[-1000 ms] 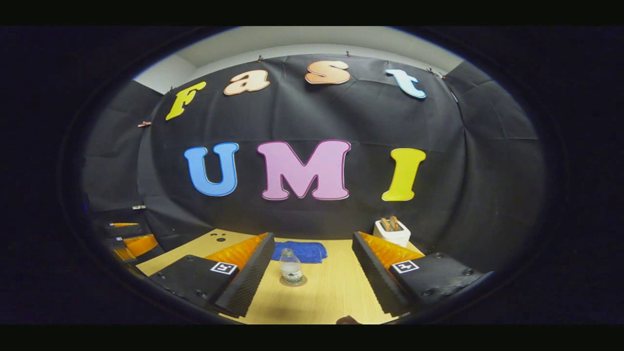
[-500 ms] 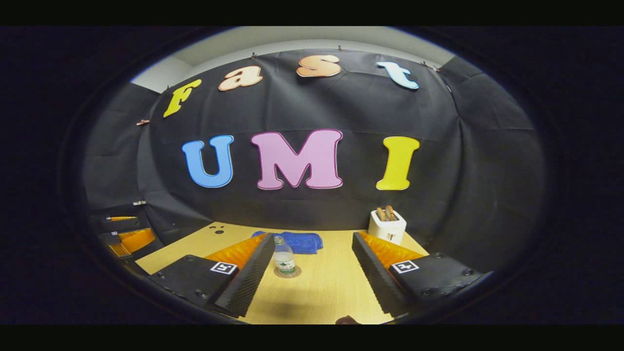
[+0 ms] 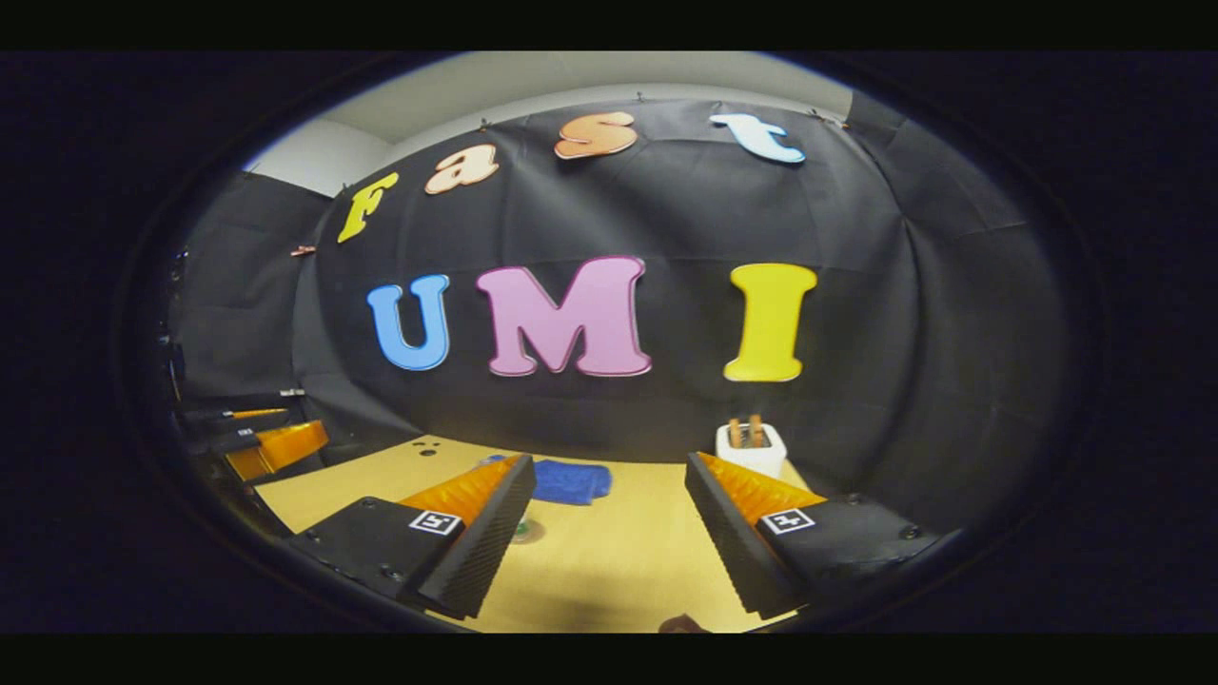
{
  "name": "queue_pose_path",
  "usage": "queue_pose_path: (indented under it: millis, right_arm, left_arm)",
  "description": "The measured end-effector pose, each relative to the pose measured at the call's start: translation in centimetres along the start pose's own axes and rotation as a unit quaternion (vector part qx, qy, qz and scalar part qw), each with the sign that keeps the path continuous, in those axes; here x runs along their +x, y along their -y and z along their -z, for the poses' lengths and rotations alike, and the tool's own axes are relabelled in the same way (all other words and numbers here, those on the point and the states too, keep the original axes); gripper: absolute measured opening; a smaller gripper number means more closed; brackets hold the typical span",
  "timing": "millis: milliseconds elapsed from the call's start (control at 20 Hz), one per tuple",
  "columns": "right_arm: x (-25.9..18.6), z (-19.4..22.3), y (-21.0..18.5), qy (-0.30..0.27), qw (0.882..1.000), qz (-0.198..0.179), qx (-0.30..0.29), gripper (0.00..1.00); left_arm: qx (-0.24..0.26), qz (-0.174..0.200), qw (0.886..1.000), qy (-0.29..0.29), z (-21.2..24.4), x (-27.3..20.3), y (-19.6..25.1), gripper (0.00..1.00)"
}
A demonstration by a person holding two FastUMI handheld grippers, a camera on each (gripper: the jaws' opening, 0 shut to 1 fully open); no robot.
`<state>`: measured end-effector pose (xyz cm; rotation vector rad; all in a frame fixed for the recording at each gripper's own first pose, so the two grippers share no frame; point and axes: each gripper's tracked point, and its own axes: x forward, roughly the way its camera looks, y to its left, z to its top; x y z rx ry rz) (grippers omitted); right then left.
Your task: Open the teacup lid with one hand, grasp the water bottle and pour water into the teacup with the other hand; after pouring, place the water bottle on the coaster and then close the teacup lid.
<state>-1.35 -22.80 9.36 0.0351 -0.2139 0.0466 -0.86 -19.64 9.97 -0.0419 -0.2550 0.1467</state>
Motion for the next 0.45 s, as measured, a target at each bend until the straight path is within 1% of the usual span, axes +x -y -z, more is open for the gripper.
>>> queue_pose_path:
  millis: [100,150,200,250,300,350,450]
  right_arm:
    - [-0.6,0.7,4.8,-0.002,1.0,0.011,-0.009,0.98]
    - [-0.9,1.4,7.0,-0.01,1.0,0.02,-0.005,0.98]
    - [-1.1,1.8,7.9,-0.015,1.0,0.018,0.007,0.98]
    - [-1.0,2.3,8.4,-0.02,0.999,0.019,0.019,0.98]
    - [-0.8,2.7,8.8,-0.025,0.999,0.019,0.027,0.98]
    - [-0.8,3.1,8.9,-0.029,0.999,0.018,0.035,0.98]
    - [-0.3,3.0,8.4,-0.028,0.999,0.009,0.045,0.98]
  left_arm:
    - [0.009,-0.003,1.0,0.005,0.5,0.3,4.7,0.95]
    - [0.016,0.007,1.0,-0.002,1.1,0.4,6.8,1.0]
    - [0.02,0.02,1.0,-0.008,1.6,0.3,8.8,0.96]
    - [0.022,0.025,0.999,-0.01,1.8,0.0,10.3,0.96]
    - [0.023,0.028,0.999,-0.013,1.9,-0.3,10.9,0.95]
    - [0.026,0.024,0.999,-0.017,2.0,-0.6,11.2,0.96]
    - [0.035,0.018,0.999,-0.016,1.6,-0.7,10.7,0.96]
